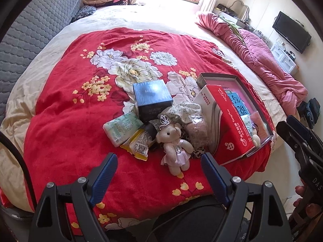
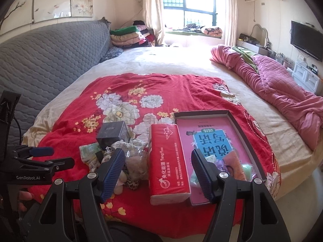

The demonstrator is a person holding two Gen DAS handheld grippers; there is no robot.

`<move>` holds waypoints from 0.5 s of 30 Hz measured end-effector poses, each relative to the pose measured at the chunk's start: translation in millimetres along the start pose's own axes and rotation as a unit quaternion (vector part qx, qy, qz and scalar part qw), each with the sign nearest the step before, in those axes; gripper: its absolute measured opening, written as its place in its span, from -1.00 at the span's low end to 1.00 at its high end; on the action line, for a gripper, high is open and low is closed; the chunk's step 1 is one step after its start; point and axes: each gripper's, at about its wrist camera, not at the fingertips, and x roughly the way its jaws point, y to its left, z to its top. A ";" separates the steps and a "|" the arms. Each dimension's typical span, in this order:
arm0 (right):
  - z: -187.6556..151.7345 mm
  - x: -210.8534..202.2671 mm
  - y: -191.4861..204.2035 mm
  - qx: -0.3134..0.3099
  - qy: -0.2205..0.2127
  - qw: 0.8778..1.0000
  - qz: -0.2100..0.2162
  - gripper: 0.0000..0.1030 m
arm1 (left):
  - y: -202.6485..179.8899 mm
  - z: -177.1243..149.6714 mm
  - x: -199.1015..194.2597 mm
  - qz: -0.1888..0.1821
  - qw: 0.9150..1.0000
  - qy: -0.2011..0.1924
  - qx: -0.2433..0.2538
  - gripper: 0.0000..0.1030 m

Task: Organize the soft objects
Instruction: 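Move the left tool down over the beige tiara plush bear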

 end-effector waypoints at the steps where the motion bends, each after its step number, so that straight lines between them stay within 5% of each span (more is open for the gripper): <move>1: -0.8 1.7 4.1 -0.007 0.002 1.000 0.001 0.36 | 1.6 -2.2 3.5 0.001 1.000 0.005 -0.001 0.64; 15: -31.5 57.1 46.2 -0.147 0.061 0.987 0.005 0.36 | 3.6 -10.9 58.6 -0.020 0.999 0.045 -0.015 0.63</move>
